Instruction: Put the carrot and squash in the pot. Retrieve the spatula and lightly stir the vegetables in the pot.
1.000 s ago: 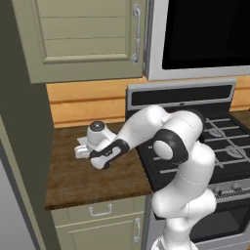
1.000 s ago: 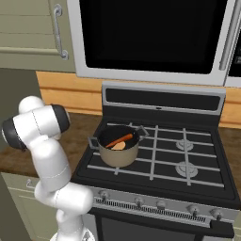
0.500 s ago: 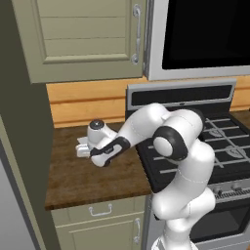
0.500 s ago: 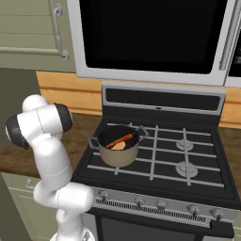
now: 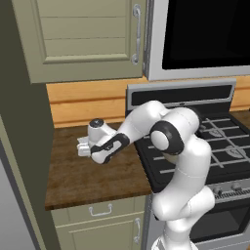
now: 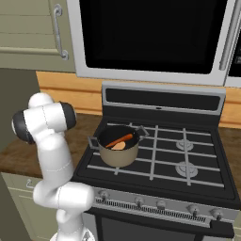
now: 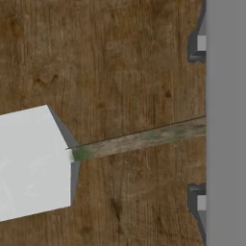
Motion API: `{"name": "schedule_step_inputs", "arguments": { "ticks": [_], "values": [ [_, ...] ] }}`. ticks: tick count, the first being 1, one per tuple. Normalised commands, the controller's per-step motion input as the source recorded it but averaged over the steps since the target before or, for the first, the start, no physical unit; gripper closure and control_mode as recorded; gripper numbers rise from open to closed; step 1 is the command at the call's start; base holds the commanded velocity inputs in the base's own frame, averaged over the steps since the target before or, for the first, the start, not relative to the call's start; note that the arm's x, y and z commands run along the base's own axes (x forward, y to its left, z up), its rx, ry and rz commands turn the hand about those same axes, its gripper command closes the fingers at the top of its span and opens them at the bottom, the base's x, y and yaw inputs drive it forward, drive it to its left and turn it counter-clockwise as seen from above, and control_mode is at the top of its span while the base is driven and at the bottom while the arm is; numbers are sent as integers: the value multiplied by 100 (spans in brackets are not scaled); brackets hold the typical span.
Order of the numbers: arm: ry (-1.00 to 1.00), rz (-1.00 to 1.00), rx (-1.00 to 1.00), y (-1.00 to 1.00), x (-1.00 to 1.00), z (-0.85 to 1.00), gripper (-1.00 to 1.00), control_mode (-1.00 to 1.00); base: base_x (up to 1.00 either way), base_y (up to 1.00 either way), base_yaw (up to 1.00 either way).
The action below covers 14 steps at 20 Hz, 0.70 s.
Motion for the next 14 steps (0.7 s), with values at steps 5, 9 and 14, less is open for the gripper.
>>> {"name": "schedule_step_inputs", "arguments": {
  "ticks": [5,9,14],
  "values": [
    [2,0,-1,0,-4,-8,100,-100,0,0,0],
    [0,-1,0,-9,-18,0,100,-100,0,0,0],
    [0,-2,0,-19,-22,0,100,-100,0,0,0]
  ]
}}
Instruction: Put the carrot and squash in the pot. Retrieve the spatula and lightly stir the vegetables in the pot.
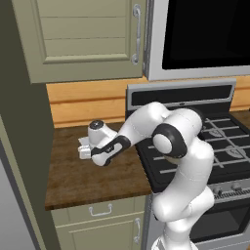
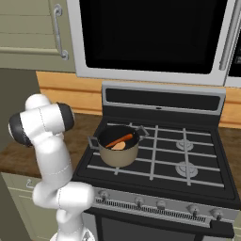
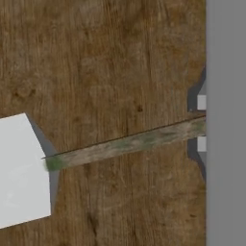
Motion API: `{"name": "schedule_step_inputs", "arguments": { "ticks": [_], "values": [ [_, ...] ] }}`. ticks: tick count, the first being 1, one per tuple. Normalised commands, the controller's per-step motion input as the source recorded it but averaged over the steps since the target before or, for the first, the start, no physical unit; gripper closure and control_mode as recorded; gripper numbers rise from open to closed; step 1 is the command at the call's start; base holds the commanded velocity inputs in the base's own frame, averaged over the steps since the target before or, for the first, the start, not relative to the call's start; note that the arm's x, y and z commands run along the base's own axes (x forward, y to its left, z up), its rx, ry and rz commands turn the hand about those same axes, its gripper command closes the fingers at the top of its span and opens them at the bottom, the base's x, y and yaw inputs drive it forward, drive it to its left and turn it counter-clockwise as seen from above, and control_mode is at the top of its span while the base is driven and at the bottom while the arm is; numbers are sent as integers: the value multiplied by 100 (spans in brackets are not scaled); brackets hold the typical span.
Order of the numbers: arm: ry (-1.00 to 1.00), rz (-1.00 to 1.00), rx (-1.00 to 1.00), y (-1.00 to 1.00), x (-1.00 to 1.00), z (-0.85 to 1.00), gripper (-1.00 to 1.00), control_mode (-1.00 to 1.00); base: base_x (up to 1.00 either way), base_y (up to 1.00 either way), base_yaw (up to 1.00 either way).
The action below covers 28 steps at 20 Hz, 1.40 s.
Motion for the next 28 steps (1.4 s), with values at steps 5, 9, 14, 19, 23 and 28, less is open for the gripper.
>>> {"name": "schedule_step_inputs", "arguments": {
  "ticks": [5,9,14,19,23,28],
  "values": [
    [0,0,0,-6,-32,11,100,-100,0,0,0],
    [-15,0,3,-4,-97,94,100,-100,0,0,0],
    [-7,-2,19,-8,-100,100,100,-100,0,0,0],
    [3,-12,39,-43,-97,100,100,-100,0,0,0],
    [17,-18,53,-61,-83,100,100,-100,0,0,0],
    [20,-22,52,-51,-73,100,100,-100,0,0,0]
  ]
}}
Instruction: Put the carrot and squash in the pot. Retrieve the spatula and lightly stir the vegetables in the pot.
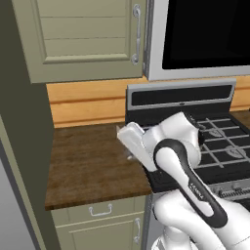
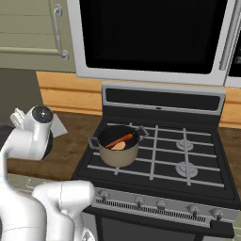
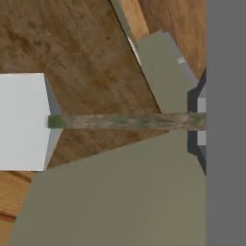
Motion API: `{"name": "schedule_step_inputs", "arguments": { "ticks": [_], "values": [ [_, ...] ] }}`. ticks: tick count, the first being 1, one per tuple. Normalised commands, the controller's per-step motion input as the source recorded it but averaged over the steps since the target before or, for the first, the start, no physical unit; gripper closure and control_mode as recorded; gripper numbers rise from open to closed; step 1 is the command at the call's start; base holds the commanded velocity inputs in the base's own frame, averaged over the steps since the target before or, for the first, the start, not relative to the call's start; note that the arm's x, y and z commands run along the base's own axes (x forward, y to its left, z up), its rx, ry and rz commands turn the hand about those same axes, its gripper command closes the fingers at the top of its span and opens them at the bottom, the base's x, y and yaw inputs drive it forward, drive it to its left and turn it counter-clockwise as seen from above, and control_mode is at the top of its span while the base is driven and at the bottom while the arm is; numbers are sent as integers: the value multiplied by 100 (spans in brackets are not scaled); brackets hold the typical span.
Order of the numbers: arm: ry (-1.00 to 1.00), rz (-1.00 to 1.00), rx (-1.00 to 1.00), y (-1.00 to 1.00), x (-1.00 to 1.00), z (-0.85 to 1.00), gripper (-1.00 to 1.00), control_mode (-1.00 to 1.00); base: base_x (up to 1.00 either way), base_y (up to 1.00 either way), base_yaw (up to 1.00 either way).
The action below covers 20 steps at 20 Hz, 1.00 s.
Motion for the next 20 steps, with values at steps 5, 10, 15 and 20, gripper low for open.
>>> {"name": "schedule_step_inputs", "arguments": {
  "ticks": [5,10,15,20],
  "values": [
    [21,-27,50,-51,-54,100,100,-100,0,0,0],
    [27,-32,51,-90,-46,100,100,-100,0,0,0],
    [30,-33,45,-100,-26,82,100,-100,0,0,0],
    [17,-33,27,-100,0,31,100,-100,0,0,0]
  ]
}}
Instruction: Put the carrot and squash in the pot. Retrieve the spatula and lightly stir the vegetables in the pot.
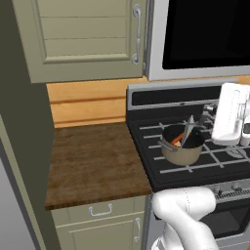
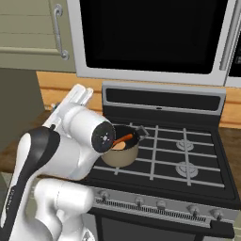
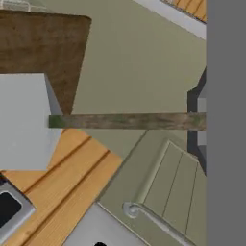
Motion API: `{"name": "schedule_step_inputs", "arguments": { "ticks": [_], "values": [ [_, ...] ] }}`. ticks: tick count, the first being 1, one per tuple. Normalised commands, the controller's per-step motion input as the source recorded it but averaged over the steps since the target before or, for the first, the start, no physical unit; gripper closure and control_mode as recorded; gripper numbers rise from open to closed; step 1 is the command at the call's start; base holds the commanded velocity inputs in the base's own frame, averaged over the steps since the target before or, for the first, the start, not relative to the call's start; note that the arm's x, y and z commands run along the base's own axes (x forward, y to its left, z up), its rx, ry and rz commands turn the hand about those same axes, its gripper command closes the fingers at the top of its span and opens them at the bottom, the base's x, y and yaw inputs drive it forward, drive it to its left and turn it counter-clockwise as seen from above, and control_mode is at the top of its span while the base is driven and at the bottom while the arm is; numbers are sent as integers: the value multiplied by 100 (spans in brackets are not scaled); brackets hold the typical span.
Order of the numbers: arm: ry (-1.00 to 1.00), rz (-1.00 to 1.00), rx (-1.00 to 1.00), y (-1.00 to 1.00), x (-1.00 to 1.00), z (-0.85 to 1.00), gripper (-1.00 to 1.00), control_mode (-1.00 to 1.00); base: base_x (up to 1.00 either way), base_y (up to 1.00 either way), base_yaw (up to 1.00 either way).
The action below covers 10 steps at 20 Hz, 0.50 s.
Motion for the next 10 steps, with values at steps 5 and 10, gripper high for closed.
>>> {"name": "schedule_step_inputs", "arguments": {
  "ticks": [5,10],
  "values": [
    [25,-33,18,-100,13,-4,100,-100,0,0,0],
    [21,-12,26,-75,56,0,100,-100,0,0,0]
  ]
}}
